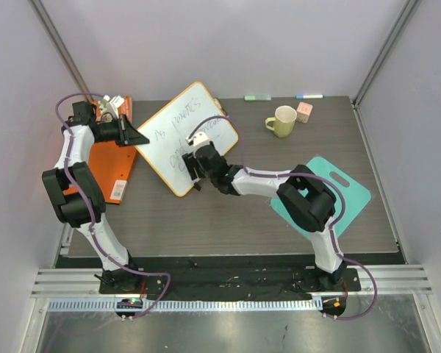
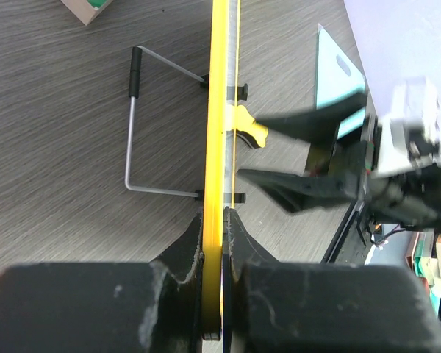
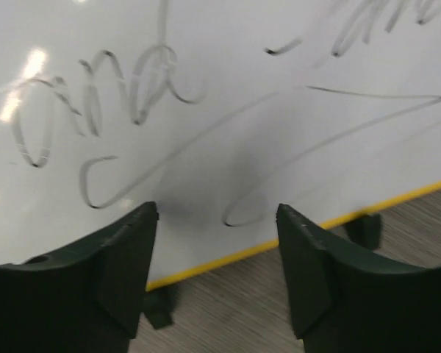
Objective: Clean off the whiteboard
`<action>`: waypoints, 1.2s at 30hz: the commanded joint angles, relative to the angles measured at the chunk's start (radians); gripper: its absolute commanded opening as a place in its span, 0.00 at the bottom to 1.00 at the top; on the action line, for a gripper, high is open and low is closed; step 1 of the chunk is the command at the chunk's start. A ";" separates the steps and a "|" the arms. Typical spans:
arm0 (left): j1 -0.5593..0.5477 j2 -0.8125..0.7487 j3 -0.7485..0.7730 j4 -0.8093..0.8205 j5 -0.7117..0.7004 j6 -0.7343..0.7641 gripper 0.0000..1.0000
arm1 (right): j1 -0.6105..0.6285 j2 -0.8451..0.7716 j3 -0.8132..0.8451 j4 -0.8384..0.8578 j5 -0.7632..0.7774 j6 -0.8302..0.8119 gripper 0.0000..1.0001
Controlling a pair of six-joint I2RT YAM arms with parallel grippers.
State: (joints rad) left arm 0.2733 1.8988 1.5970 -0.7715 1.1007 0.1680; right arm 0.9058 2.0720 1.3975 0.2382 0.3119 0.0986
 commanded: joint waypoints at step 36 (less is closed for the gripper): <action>-0.020 0.022 0.007 0.009 -0.291 0.188 0.00 | -0.211 -0.104 -0.045 -0.332 -0.197 0.026 0.61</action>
State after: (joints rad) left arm 0.2707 1.8988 1.6024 -0.7837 1.0897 0.1699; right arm 0.6899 2.0026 1.3209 -0.1017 0.1028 0.1085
